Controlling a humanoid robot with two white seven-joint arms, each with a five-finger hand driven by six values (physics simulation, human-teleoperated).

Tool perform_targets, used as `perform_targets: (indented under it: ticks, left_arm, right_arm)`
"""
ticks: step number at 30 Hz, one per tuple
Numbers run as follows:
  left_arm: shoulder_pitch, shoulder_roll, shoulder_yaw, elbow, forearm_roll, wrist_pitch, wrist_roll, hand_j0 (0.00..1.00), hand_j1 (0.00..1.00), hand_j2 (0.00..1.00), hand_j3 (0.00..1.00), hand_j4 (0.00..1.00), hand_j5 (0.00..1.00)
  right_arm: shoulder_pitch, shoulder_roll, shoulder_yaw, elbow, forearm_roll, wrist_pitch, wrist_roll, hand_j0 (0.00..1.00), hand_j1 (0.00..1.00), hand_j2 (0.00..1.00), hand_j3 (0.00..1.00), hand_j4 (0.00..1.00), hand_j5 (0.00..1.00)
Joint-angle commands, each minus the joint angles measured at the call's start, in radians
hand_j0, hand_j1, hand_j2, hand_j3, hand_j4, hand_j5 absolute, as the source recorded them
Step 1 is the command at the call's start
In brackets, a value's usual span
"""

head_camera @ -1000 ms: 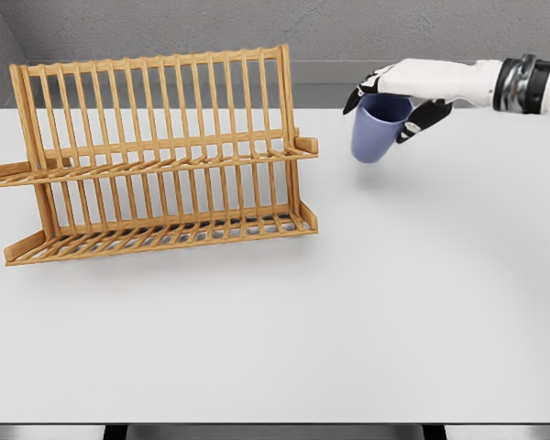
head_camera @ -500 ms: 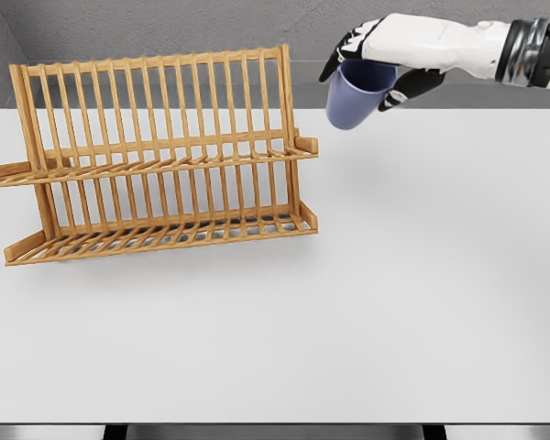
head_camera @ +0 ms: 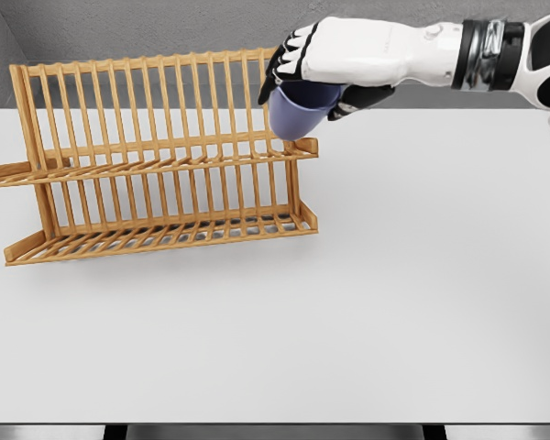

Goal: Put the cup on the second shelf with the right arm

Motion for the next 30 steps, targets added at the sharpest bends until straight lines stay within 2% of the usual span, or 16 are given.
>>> perform_targets:
  ticks: [1, 9, 11, 12, 15, 17, 19, 20, 21, 23, 24, 25, 26, 27, 29, 30]
  left_arm:
    - [0.000, 0.000, 0.000, 0.000, 0.000, 0.001, 0.000, 1.00, 1.00, 1.00, 1.00, 1.00, 1.00]
    - [0.000, 0.000, 0.000, 0.000, 0.000, -0.001, 0.000, 1.00, 1.00, 1.00, 1.00, 1.00, 1.00]
    - [0.000, 0.000, -0.002, 0.000, 0.000, 0.001, 0.000, 1.00, 1.00, 1.00, 1.00, 1.00, 1.00]
    - [0.000, 0.000, 0.000, 0.000, 0.000, -0.001, 0.000, 1.00, 1.00, 1.00, 1.00, 1.00, 1.00]
    - [0.000, 0.000, 0.000, 0.000, 0.000, 0.001, 0.000, 1.00, 1.00, 1.00, 1.00, 1.00, 1.00]
    - [0.000, 0.000, 0.000, 0.000, 0.000, 0.001, 0.000, 1.00, 1.00, 1.00, 1.00, 1.00, 1.00]
    - [0.000, 0.000, 0.000, 0.000, 0.000, 0.001, 0.000, 1.00, 1.00, 1.00, 1.00, 1.00, 1.00]
    - [0.000, 0.000, 0.000, 0.000, 0.000, -0.001, 0.000, 1.00, 1.00, 1.00, 1.00, 1.00, 1.00]
    - [0.000, 0.000, 0.000, 0.000, 0.000, -0.001, 0.000, 1.00, 1.00, 1.00, 1.00, 1.00, 1.00]
    - [0.000, 0.000, 0.000, 0.000, 0.000, -0.001, 0.000, 1.00, 1.00, 1.00, 1.00, 1.00, 1.00]
    - [0.000, 0.000, 0.000, 0.000, 0.000, 0.001, 0.000, 1.00, 1.00, 1.00, 1.00, 1.00, 1.00]
    - [0.000, 0.000, 0.000, 0.000, 0.000, 0.001, 0.000, 1.00, 1.00, 1.00, 1.00, 1.00, 1.00]
    - [0.000, 0.000, 0.000, 0.000, 0.000, 0.001, 0.000, 1.00, 1.00, 1.00, 1.00, 1.00, 1.00]
    - [0.000, 0.000, 0.000, 0.000, 0.000, 0.001, 0.000, 1.00, 1.00, 1.00, 1.00, 1.00, 1.00]
    - [0.000, 0.000, 0.000, 0.000, 0.000, 0.001, 0.000, 1.00, 1.00, 1.00, 1.00, 1.00, 1.00]
    - [0.000, 0.000, 0.000, 0.000, 0.000, -0.001, 0.000, 1.00, 1.00, 1.00, 1.00, 1.00, 1.00]
  right_arm:
    - [0.000, 0.004, 0.028, -0.013, -0.002, 0.004, -0.002, 0.72, 0.72, 0.72, 0.72, 0.72, 0.72]
    - [0.005, 0.021, 0.062, -0.005, 0.054, 0.004, -0.002, 0.73, 0.73, 0.73, 0.73, 0.73, 0.73]
    - [0.006, 0.019, 0.062, -0.005, 0.054, 0.004, -0.002, 0.85, 0.85, 0.85, 0.85, 0.85, 0.85]
    - [0.006, 0.018, 0.060, -0.012, 0.058, 0.004, -0.002, 1.00, 1.00, 1.00, 1.00, 1.00, 1.00]
    - [0.002, 0.007, 0.046, -0.015, 0.058, 0.004, -0.002, 1.00, 1.00, 1.00, 1.00, 1.00, 1.00]
    - [0.017, -0.004, -0.105, -0.051, 0.056, 0.004, -0.002, 1.00, 1.00, 1.00, 1.00, 1.00, 1.00]
    - [0.078, -0.040, -0.285, -0.090, 0.050, 0.004, -0.002, 1.00, 1.00, 1.00, 1.00, 1.00, 1.00]
    - [0.106, -0.088, -0.337, -0.091, 0.047, 0.004, -0.002, 1.00, 1.00, 1.00, 1.00, 1.00, 1.00]
    - [0.172, -0.132, -0.449, -0.093, 0.045, 0.004, -0.002, 1.00, 1.00, 1.00, 1.00, 1.00, 1.00]
    - [0.397, -0.254, -0.674, -0.079, 0.044, 0.004, -0.002, 1.00, 1.00, 1.00, 1.00, 1.00, 1.00]
    - [0.537, -0.286, -0.745, -0.061, 0.044, 0.004, -0.002, 1.00, 1.00, 1.00, 1.00, 1.00, 1.00]
    - [0.632, -0.307, -0.757, -0.030, 0.047, 0.004, -0.002, 1.00, 1.00, 1.00, 1.00, 1.00, 1.00]
    - [0.712, -0.288, -0.757, 0.005, 0.057, 0.004, -0.002, 1.00, 1.00, 1.00, 1.00, 1.00, 1.00]
    - [0.765, -0.211, -0.757, 0.019, 0.079, 0.004, -0.002, 1.00, 1.00, 1.00, 1.00, 1.00, 1.00]
    - [0.815, -0.044, -0.765, 0.022, 0.183, 0.004, -0.002, 1.00, 1.00, 1.00, 1.00, 1.00, 1.00]
    - [0.824, -0.016, -0.765, 0.044, 0.202, 0.004, -0.002, 1.00, 1.00, 1.00, 1.00, 1.00, 1.00]
